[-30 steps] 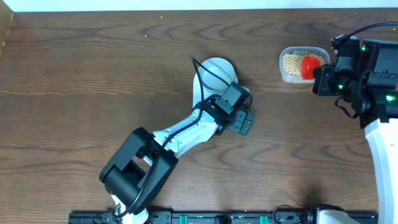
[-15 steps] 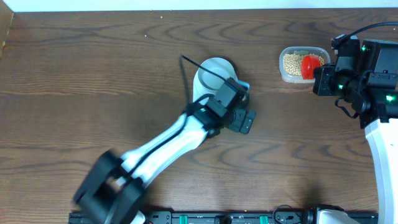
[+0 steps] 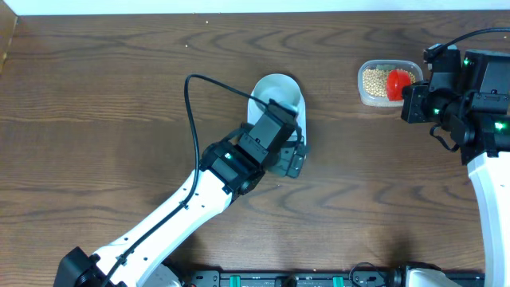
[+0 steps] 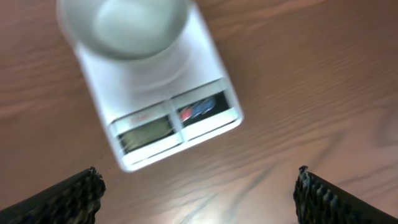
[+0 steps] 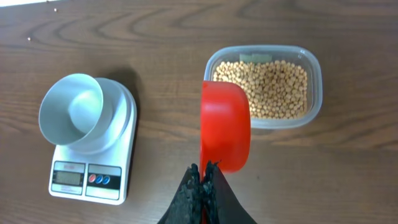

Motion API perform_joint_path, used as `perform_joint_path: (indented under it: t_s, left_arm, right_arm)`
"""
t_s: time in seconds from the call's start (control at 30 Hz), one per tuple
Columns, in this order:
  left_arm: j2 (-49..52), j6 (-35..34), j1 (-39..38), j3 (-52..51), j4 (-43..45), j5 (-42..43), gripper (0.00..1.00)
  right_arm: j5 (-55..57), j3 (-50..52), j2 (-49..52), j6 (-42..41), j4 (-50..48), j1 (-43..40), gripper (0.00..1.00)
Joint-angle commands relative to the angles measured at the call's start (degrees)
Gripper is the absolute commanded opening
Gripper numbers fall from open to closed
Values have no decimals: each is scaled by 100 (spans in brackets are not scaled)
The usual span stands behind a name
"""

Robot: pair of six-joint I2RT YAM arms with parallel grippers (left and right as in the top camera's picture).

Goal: Scoop item into bowl and weigh 50g on scale
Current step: 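Lift the left gripper away from the scale buttons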

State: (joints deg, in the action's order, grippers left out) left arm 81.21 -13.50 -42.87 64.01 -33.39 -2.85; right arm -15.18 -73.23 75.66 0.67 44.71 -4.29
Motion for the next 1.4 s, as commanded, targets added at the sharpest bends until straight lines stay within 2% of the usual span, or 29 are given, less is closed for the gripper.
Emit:
perform_joint_path:
  t_s: [0.0, 0.37, 0.6, 0.73, 1.03, 1.37]
  left_arm:
    - [-85, -4, 11, 13, -343, -780, 100]
    - [-85, 0, 9, 11, -907, -793, 98]
    - [-81, 1095, 11, 11, -901, -809, 98]
    - [-85, 1663, 107, 13, -833, -138, 98]
    - [-85, 1648, 885, 13, -791, 1023, 98]
    - [-85, 1849, 1290, 11, -769, 1379, 98]
  right_arm:
    - [28, -81, 11, 179, -33, -39, 1]
    - [26, -79, 11, 177, -76, -37, 1]
    - [24, -79, 11, 177, -81, -37, 1]
    - [24, -81, 11, 177, -79, -37, 1]
    - [24, -79, 11, 177, -76, -37, 1]
    - [24, -79, 11, 175, -74, -37, 1]
